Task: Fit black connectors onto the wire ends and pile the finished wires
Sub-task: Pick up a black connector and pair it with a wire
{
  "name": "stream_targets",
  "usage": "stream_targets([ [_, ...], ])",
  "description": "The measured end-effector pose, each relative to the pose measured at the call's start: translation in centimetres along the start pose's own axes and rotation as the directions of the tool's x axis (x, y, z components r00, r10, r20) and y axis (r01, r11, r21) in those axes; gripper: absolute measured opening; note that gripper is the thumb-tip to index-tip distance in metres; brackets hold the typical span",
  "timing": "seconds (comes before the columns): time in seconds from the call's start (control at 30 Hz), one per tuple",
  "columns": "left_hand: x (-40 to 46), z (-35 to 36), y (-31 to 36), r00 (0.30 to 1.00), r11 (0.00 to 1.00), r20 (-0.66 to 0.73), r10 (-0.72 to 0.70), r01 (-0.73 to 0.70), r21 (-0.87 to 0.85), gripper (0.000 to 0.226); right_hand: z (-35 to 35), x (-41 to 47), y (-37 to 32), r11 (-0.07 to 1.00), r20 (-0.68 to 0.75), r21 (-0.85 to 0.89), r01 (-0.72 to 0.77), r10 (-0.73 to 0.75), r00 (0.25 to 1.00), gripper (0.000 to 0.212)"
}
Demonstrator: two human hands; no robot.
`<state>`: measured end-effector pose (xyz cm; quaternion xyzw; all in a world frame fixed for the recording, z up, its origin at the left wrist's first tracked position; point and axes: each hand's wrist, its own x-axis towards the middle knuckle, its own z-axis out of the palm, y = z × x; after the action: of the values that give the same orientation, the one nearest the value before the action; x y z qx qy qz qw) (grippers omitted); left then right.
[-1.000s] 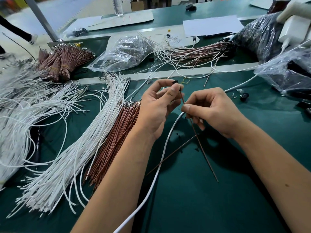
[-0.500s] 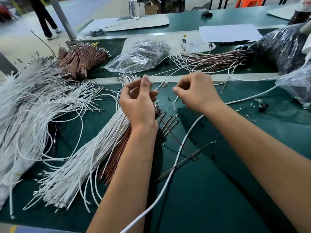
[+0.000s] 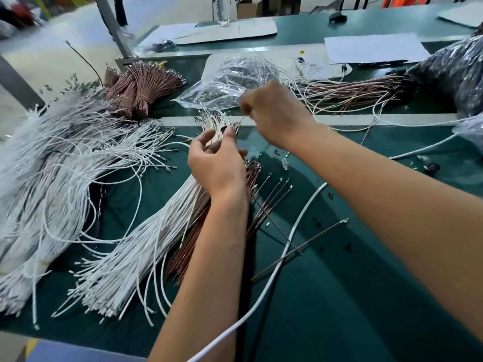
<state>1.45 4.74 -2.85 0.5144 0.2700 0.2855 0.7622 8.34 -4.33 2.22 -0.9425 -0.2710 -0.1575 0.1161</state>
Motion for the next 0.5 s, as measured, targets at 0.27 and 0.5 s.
stream_targets([
  [0.27, -1.5, 0.2, -0.2, 0.941, 0.914, 0.336, 0.042, -0.172, 0.367, 0.01, -4.9, -2.9, 4.6, 0.82, -0.512, 0.572, -0.025, 0.38, 0.77, 0.009],
  [0.5, -3.8, 0.4, -0.2, 0.737, 0.684, 0.543, 0.403, -0.636, 0.356, 0.048, -8.8, -5.3, 9.6, 0.667, -0.502, 0.743, -0.049, 0.604, 0.619, 0.007],
])
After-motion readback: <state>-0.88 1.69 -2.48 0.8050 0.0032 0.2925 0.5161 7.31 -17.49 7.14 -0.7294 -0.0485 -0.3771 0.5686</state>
